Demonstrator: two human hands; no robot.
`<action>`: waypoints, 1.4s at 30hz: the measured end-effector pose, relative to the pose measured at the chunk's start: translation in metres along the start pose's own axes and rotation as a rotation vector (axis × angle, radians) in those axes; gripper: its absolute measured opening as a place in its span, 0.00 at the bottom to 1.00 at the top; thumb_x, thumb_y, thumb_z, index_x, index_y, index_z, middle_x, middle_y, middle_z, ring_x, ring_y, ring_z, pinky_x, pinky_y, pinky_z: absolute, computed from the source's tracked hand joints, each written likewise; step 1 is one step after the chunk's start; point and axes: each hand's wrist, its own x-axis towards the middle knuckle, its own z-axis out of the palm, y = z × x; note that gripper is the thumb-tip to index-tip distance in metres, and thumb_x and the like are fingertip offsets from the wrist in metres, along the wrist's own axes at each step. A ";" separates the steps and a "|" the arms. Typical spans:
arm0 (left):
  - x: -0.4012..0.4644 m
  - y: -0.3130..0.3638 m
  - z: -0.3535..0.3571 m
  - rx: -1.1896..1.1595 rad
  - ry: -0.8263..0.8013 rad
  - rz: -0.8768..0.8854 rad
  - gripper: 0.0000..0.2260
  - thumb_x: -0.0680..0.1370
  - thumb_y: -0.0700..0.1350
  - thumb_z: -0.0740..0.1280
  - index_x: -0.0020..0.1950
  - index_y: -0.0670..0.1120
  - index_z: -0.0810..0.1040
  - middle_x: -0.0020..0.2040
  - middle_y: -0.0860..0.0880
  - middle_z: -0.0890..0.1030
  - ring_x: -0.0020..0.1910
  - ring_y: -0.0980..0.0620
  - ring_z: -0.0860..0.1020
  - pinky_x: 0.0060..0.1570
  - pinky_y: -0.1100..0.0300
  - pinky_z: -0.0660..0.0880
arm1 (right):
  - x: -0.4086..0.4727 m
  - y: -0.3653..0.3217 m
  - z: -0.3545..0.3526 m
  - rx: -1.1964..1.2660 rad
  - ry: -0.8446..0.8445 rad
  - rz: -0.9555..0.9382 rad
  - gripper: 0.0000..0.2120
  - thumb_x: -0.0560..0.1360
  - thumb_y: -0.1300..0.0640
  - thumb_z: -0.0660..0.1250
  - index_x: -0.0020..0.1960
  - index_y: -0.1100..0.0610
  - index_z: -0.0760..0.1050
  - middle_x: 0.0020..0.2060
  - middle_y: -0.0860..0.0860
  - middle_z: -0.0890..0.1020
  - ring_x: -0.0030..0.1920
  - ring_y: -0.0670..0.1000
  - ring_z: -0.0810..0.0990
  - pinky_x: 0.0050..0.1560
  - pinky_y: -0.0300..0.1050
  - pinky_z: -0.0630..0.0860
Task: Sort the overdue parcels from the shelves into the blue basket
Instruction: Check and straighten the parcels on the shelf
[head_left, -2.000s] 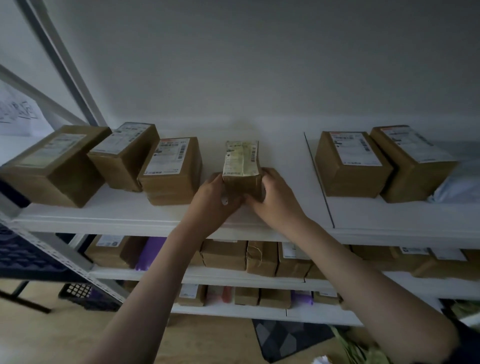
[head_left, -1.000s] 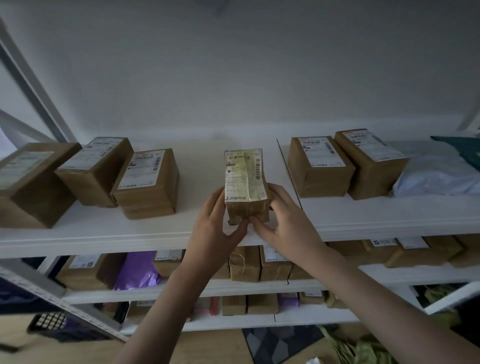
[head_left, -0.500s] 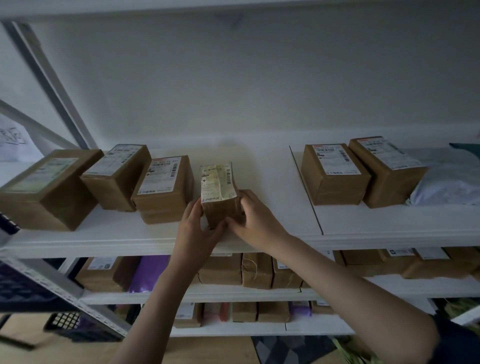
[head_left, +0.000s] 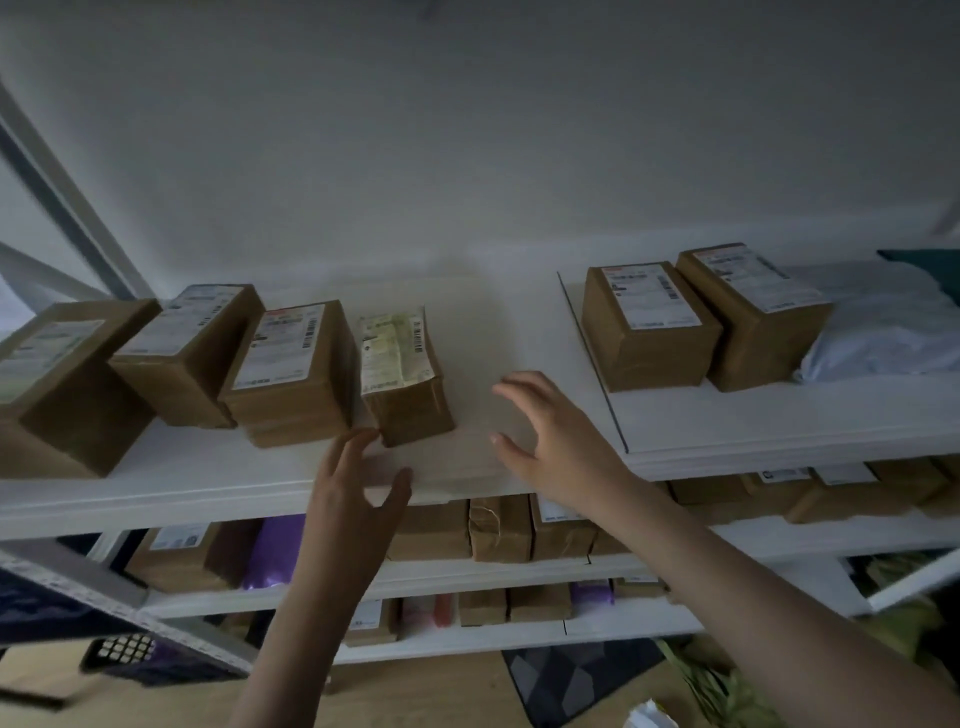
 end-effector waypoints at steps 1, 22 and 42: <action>-0.009 0.002 0.000 0.014 0.020 -0.027 0.20 0.75 0.43 0.75 0.66 0.44 0.76 0.61 0.51 0.75 0.55 0.56 0.74 0.50 0.70 0.69 | -0.011 0.010 -0.011 -0.005 0.024 0.024 0.25 0.81 0.48 0.66 0.75 0.55 0.69 0.71 0.46 0.69 0.68 0.43 0.70 0.67 0.35 0.66; 0.036 0.151 0.145 -0.085 -0.251 -0.036 0.33 0.76 0.50 0.74 0.78 0.51 0.63 0.72 0.54 0.72 0.68 0.52 0.71 0.67 0.53 0.71 | -0.056 0.151 -0.105 0.083 0.101 0.407 0.38 0.80 0.44 0.66 0.82 0.56 0.54 0.78 0.52 0.65 0.76 0.51 0.65 0.75 0.44 0.64; 0.035 0.170 0.167 -0.096 -0.208 -0.062 0.37 0.71 0.55 0.78 0.75 0.51 0.65 0.66 0.52 0.73 0.64 0.51 0.73 0.63 0.52 0.76 | -0.065 0.132 -0.114 0.148 0.096 0.222 0.16 0.77 0.53 0.72 0.62 0.54 0.74 0.54 0.48 0.77 0.49 0.43 0.77 0.47 0.31 0.73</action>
